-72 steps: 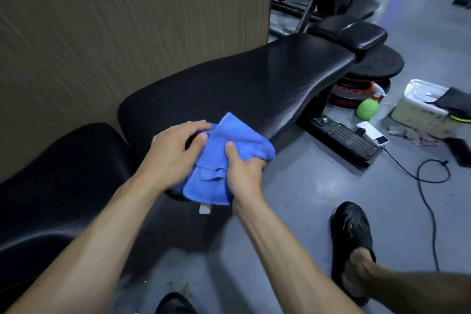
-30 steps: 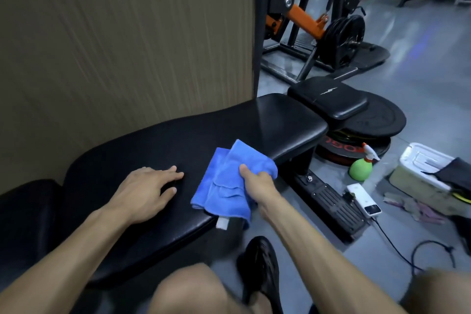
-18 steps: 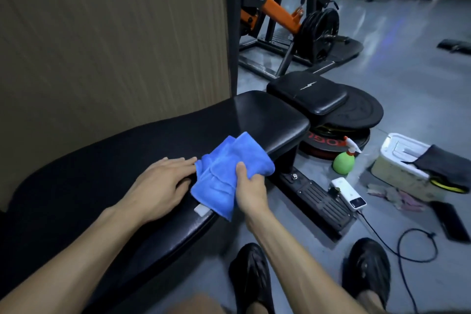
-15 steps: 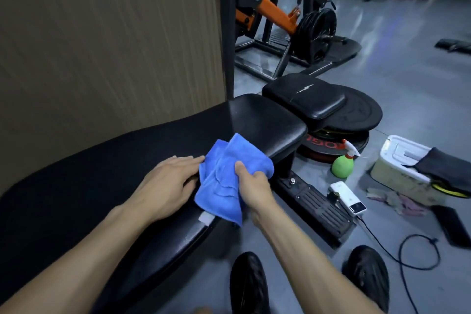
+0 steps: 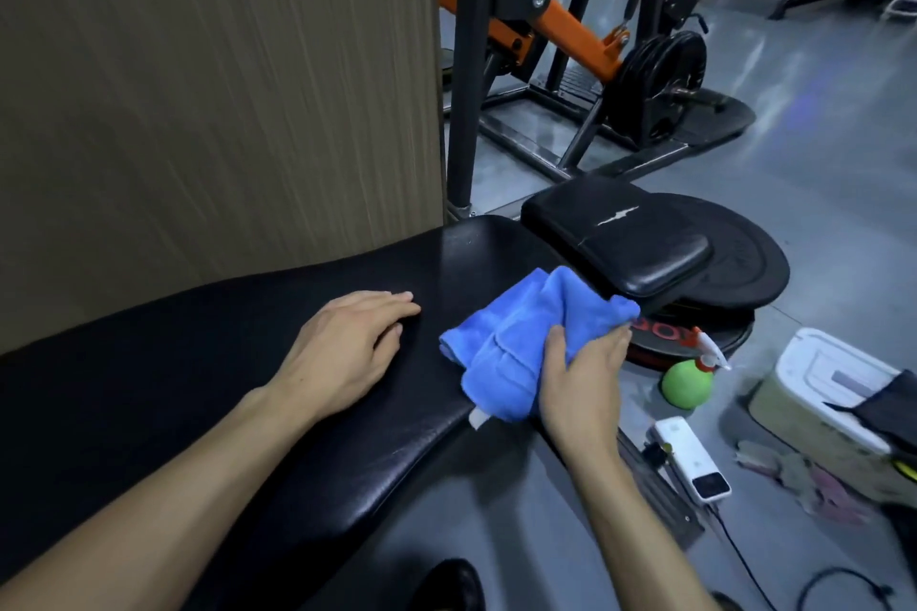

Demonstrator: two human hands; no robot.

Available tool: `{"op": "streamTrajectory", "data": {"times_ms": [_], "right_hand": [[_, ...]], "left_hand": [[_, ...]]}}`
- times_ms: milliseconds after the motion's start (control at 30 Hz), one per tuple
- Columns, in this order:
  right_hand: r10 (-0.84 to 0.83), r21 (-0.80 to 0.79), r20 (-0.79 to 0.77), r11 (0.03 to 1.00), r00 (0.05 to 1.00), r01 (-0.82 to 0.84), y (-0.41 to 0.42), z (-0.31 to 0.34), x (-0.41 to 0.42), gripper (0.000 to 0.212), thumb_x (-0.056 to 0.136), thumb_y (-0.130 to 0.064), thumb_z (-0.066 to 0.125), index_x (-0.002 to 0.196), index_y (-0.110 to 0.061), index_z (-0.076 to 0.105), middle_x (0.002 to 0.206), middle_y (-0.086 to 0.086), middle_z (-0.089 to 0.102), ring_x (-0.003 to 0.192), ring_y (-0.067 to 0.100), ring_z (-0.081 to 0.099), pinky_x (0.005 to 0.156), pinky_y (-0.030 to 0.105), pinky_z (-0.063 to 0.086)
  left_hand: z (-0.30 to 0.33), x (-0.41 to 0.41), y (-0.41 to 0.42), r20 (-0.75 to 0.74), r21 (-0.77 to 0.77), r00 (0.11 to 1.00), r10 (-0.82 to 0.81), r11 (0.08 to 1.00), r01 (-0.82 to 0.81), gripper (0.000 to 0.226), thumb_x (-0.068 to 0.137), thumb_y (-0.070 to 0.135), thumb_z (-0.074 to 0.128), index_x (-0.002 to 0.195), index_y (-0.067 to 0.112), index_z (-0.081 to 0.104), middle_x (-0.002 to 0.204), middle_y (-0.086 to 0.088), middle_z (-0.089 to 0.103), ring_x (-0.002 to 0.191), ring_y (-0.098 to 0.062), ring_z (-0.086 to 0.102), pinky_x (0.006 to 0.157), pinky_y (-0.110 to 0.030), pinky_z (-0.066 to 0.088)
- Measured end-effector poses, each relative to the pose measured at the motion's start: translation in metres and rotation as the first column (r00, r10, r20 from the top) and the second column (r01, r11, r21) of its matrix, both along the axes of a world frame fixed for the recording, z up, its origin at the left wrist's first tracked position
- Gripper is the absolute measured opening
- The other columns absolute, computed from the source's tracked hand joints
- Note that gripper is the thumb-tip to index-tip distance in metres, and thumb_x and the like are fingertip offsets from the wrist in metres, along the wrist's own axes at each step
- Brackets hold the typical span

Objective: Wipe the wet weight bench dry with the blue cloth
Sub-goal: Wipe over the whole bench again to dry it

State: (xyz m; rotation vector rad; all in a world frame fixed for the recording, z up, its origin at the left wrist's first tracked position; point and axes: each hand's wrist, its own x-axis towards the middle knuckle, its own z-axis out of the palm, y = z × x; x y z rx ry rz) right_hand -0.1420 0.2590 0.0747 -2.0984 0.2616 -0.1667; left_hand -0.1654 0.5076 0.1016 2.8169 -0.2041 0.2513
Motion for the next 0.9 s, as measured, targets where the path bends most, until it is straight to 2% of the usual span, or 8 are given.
{"op": "streamTrajectory", "data": {"times_ms": [133, 267, 400, 533, 633, 700, 800, 900], "right_hand": [[0.258, -0.559, 0.143, 0.817, 0.956, -0.137, 0.004, -0.002, 0.006, 0.068, 0.099, -0.027, 0.050, 0.153, 0.006, 0.024, 0.161, 0.025, 0.023, 0.151, 0.041, 0.017, 0.123, 0.049, 0.016], [0.671, -0.623, 0.036, 0.594, 0.740, -0.508, 0.042, 0.014, 0.010, 0.073, 0.095, -0.044, 0.021, 0.158, -0.006, 0.019, 0.166, 0.009, 0.017, 0.155, 0.023, 0.008, 0.123, 0.030, -0.007], [0.850, -0.645, -0.063, 0.365, 0.522, -0.672, 0.056, 0.022, 0.072, 0.086, 0.088, -0.058, 0.012, 0.157, -0.008, 0.019, 0.166, 0.007, 0.019, 0.154, 0.021, 0.012, 0.125, 0.033, 0.002], [0.643, -0.682, -0.103, 0.510, 0.759, -0.524, 0.061, 0.025, 0.185, 0.093, 0.082, -0.064, 0.010, 0.152, -0.007, 0.032, 0.154, 0.014, 0.040, 0.143, 0.028, 0.033, 0.118, 0.043, 0.022], [0.586, -0.718, -0.178, 0.473, 0.791, -0.512, 0.090, 0.022, 0.174, 0.082, 0.094, -0.058, 0.018, 0.157, -0.005, 0.020, 0.163, 0.014, 0.024, 0.151, 0.025, 0.017, 0.123, 0.041, 0.008], [0.777, -0.689, -0.118, 0.384, 0.618, -0.615, 0.113, 0.019, 0.115, 0.088, 0.090, -0.061, 0.015, 0.158, -0.003, 0.016, 0.165, 0.013, 0.018, 0.154, 0.026, 0.011, 0.125, 0.039, 0.001], [0.976, -0.661, -0.090, 0.089, 0.197, -0.745, 0.120, 0.018, 0.040, 0.082, 0.092, -0.060, 0.024, 0.159, -0.012, 0.019, 0.167, 0.004, 0.014, 0.155, 0.019, 0.007, 0.124, 0.033, -0.003], [0.975, -0.650, -0.057, 0.128, 0.216, -0.749, 0.099, 0.022, 0.065, 0.080, 0.092, -0.063, 0.030, 0.157, -0.016, 0.026, 0.165, 0.001, 0.024, 0.153, 0.018, 0.016, 0.124, 0.033, 0.005]], "left_hand": [[0.006, 0.009, -0.002, 0.016, -0.049, 0.999, 0.040, 0.998, -0.039, 0.031, 0.098, 0.021, 0.057, 0.124, 0.032, 0.068, 0.133, 0.018, 0.065, 0.125, -0.008, 0.058, 0.107, -0.029, 0.043], [0.012, 0.009, 0.005, 0.029, -0.250, 0.992, 0.124, 0.962, -0.113, 0.036, 0.098, 0.013, 0.054, 0.124, 0.033, 0.068, 0.126, 0.021, 0.067, 0.119, -0.002, 0.061, 0.105, -0.030, 0.048], [0.016, 0.000, 0.013, 0.058, -0.336, 0.967, 0.248, 0.917, -0.215, 0.038, 0.096, 0.006, 0.054, 0.120, 0.031, 0.069, 0.119, 0.021, 0.070, 0.112, 0.001, 0.064, 0.100, -0.023, 0.048], [0.015, -0.020, 0.020, 0.063, -0.347, 0.949, 0.309, 0.898, -0.269, 0.036, 0.098, 0.008, 0.054, 0.120, 0.031, 0.070, 0.120, 0.023, 0.068, 0.113, 0.006, 0.062, 0.100, -0.019, 0.047], [0.015, -0.033, 0.034, 0.073, -0.370, 0.925, 0.372, 0.872, -0.321, 0.037, 0.098, 0.006, 0.053, 0.121, 0.030, 0.070, 0.120, 0.023, 0.068, 0.112, 0.007, 0.061, 0.100, -0.014, 0.045], [0.017, -0.040, 0.042, 0.095, -0.391, 0.902, 0.421, 0.849, -0.355, 0.038, 0.097, 0.001, 0.053, 0.119, 0.026, 0.071, 0.116, 0.018, 0.071, 0.109, 0.004, 0.063, 0.098, -0.010, 0.043], [0.022, -0.049, 0.052, 0.081, -0.415, 0.876, 0.475, 0.815, -0.404, 0.039, 0.096, -0.002, 0.052, 0.116, 0.024, 0.073, 0.112, 0.015, 0.073, 0.105, 0.001, 0.065, 0.094, -0.005, 0.041], [0.030, -0.067, 0.061, 0.057, -0.426, 0.862, 0.503, 0.794, -0.435, 0.039, 0.097, 0.001, 0.051, 0.115, 0.028, 0.073, 0.110, 0.018, 0.073, 0.106, 0.009, 0.063, 0.090, -0.001, 0.039]]}}
